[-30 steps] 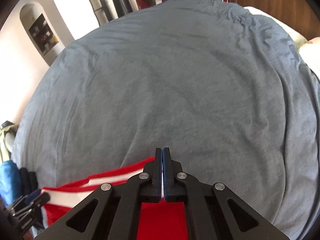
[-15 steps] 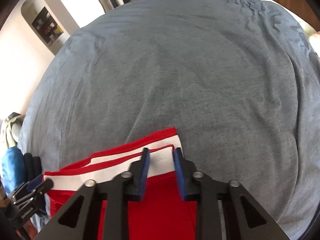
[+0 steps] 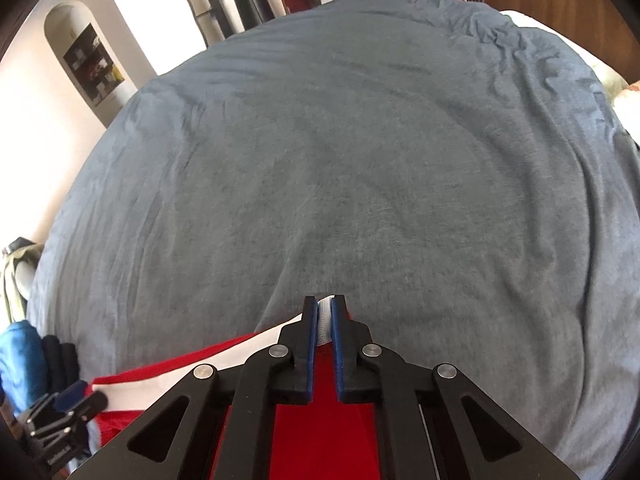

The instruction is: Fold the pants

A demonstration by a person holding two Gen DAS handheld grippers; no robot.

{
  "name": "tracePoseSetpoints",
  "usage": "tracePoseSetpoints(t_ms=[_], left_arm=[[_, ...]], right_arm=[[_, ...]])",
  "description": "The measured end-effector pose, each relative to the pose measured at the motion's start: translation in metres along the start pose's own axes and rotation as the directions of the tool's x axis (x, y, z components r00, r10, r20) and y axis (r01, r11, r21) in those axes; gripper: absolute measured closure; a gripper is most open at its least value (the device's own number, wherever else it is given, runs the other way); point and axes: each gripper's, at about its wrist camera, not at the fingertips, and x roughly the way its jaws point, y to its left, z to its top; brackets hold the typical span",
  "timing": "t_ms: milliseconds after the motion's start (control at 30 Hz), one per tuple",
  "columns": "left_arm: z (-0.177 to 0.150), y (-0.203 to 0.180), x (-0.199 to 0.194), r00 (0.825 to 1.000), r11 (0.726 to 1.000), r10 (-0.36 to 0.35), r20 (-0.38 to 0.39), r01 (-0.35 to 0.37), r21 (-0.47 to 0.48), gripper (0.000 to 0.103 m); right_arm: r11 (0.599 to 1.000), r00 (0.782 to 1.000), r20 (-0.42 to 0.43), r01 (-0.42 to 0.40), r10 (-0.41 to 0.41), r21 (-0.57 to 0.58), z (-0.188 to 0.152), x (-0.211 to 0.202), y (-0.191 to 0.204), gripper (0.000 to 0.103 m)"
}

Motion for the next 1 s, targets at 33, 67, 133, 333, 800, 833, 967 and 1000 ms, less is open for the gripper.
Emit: tracePoseSetpoints(t_ms=[33, 67, 133, 333, 800, 833, 967, 1000], left_arm=[[0.000, 0.001, 0.002, 1.000, 1.000, 0.001, 0.000, -0.001, 0.001, 0.047], [0.001, 0.002, 0.004, 1.000, 1.000, 0.005, -0.002, -0.005, 0.006, 0.045], [0.001, 0.004, 0.008, 1.000, 1.000, 0.017, -0.002, -0.017, 0.019, 0.043], [0.002, 0.007, 0.006, 1.000, 0.998, 0.028, 0.007, -0.028, 0.062, 0.034], [0.001, 0.010, -0.038, 0.994, 0.993, 0.076, 0.080, -0.084, 0.089, 0.025], [-0.003, 0.010, -0.043, 0.994, 0.992, 0.073, 0.083, -0.080, 0.093, 0.025], [-0.020, 0.008, -0.063, 0.995, 0.992, 0.040, 0.091, -0.050, 0.118, 0.025], [-0.025, 0.007, -0.067, 0.996, 0.991, 0.031, 0.089, -0.042, 0.123, 0.025]], right_arm=[[1.000, 1.000, -0.009, 0.004, -0.004, -0.002, 0.000, 0.005, -0.001, 0.095], [1.000, 1.000, -0.019, 0.005, -0.005, -0.003, 0.000, 0.008, -0.003, 0.095], [1.000, 0.999, -0.029, 0.018, -0.019, -0.014, -0.001, 0.015, -0.001, 0.095], [0.998, 0.997, -0.051, 0.055, -0.057, -0.033, -0.004, 0.025, 0.003, 0.095], [0.984, 0.985, -0.012, 0.174, -0.175, -0.036, -0.005, -0.012, 0.002, 0.070], [0.985, 0.986, -0.001, 0.168, -0.168, -0.035, -0.008, -0.021, 0.004, 0.070], [0.988, 0.988, 0.030, 0.153, -0.152, -0.036, -0.023, -0.058, 0.008, 0.067], [0.988, 0.988, 0.033, 0.151, -0.149, -0.034, -0.027, -0.065, 0.008, 0.061]])
